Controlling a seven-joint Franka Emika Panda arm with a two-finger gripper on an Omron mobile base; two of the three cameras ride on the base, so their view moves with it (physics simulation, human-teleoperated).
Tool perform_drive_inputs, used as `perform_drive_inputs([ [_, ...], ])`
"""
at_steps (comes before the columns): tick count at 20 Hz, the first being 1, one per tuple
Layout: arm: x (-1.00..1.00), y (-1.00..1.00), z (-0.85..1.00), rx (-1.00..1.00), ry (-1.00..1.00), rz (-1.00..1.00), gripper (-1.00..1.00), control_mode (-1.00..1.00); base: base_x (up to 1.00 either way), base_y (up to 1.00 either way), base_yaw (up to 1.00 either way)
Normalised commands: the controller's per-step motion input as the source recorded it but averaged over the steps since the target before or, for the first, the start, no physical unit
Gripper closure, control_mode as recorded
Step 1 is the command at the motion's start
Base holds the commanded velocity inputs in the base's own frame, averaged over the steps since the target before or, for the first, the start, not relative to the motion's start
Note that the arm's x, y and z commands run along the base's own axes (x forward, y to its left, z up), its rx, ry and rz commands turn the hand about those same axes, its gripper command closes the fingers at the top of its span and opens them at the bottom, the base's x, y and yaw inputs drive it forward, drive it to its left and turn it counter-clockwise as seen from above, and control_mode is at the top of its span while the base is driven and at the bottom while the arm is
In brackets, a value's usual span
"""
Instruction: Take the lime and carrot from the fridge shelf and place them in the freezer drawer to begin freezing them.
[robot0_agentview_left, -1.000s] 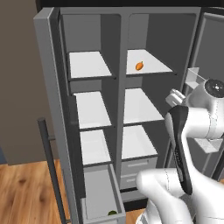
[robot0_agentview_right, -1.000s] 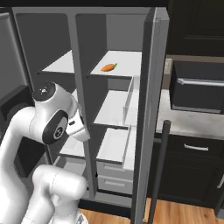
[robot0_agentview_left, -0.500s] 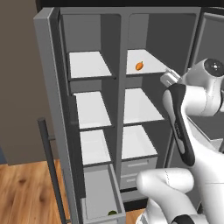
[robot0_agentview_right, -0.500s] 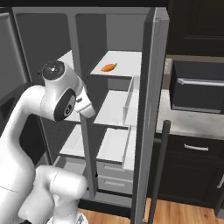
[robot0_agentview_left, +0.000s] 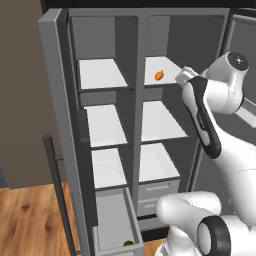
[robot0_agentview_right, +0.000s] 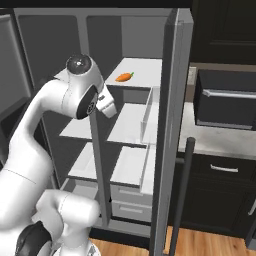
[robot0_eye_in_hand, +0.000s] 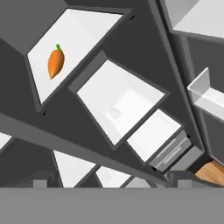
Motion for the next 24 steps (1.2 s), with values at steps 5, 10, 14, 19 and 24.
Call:
perform_drive_inputs([
  [5, 0.57, 0.02, 0.16, -0.05, 0.00, 0.09, -1.00, -1.00, 0.00, 0.00, 0.00],
  [10, 0.59, 0.03, 0.03, -0.06, 0.00, 0.06, -1.00, -1.00, 0.00, 0.00, 0.00],
  [14, 0.60, 0.00, 0.00, -0.06, 0.00, 0.06, -1.00, -1.00, 0.00, 0.00, 0.00],
  [19, 0.56, 0.00, 0.00, -0.04, 0.00, 0.08, -1.00, -1.00, 0.00, 0.00, 0.00],
  [24, 0.56, 0.00, 0.00, -0.03, 0.03, 0.06, -1.00, -1.00, 0.00, 0.00, 0.00],
])
